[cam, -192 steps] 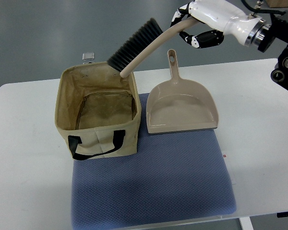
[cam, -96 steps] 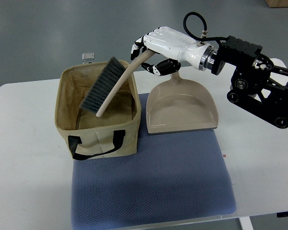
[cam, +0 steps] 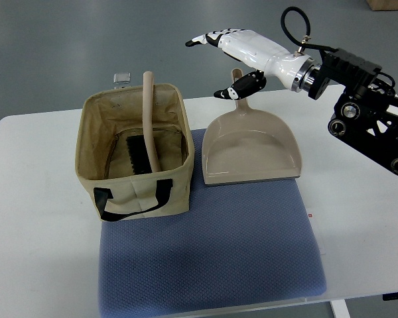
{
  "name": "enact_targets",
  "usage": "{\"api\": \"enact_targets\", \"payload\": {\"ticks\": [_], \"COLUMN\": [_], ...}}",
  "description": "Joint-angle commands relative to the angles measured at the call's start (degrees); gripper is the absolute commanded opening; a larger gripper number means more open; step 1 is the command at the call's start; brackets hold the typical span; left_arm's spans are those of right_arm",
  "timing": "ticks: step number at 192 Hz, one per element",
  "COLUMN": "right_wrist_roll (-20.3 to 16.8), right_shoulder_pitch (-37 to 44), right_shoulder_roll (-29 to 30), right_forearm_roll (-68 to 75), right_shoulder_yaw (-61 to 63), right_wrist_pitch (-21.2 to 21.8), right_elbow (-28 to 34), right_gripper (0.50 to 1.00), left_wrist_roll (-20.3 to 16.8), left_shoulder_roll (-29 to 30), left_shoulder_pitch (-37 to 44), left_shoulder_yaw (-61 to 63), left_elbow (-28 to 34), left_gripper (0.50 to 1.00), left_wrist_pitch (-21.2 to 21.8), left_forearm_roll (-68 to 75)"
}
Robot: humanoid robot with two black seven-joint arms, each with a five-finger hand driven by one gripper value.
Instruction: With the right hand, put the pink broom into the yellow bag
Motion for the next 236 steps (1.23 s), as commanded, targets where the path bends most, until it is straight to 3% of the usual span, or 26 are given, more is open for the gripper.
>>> {"api": "enact_targets", "payload": {"ticks": [1, 64, 84, 119, 130, 159, 182, 236], "right_wrist_roll": [0.01, 0.1, 0.1, 0.18, 0.18, 1.15, 4.66, 5.11], "right_shoulder_pitch": [-3.74, -13.5, -15.96, -19.48, -21.23, -22.99, -23.52, -24.49], "right_shoulder_roll": [-0.24, -0.77, 0.02, 2.92, 5.82, 9.08, 10.13, 11.1], "right_forearm_roll": [11.24, 55.62, 64.67, 67.75, 67.75, 67.75, 67.75, 67.75], "right_shoulder_yaw": [3.9, 9.43, 11.45, 16.29, 20.77, 25.17, 25.43, 25.52], "right_wrist_pitch": [0.18, 0.26, 1.67, 9.58, 11.6, 12.04, 11.95, 12.22], "right_elbow": [-1.37, -11.39, -14.64, -19.56, -21.05, -21.84, -21.93, -21.84], "right_gripper": [0.864, 0.866, 0.889, 0.895, 0.928, 0.93, 0.93, 0.93], "left_wrist_roll": [-0.01, 0.08, -0.01, -0.01, -0.01, -0.01, -0.01, -0.01], "left_shoulder_roll": [0.0, 0.0, 0.0, 0.0, 0.0, 0.0, 0.0, 0.0], "left_shoulder_pitch": [0.0, 0.0, 0.0, 0.0, 0.0, 0.0, 0.0, 0.0], "left_shoulder_yaw": [0.01, 0.01, 0.01, 0.01, 0.01, 0.01, 0.01, 0.01], "left_elbow": [0.01, 0.01, -0.08, 0.01, 0.01, -0.08, 0.01, 0.01], "left_gripper": [1.0, 1.0, 1.0, 1.0, 1.0, 1.0, 1.0, 1.0], "left_wrist_pitch": [0.0, 0.0, 0.0, 0.0, 0.0, 0.0, 0.0, 0.0], "left_forearm_roll": [0.0, 0.0, 0.0, 0.0, 0.0, 0.0, 0.0, 0.0]}}
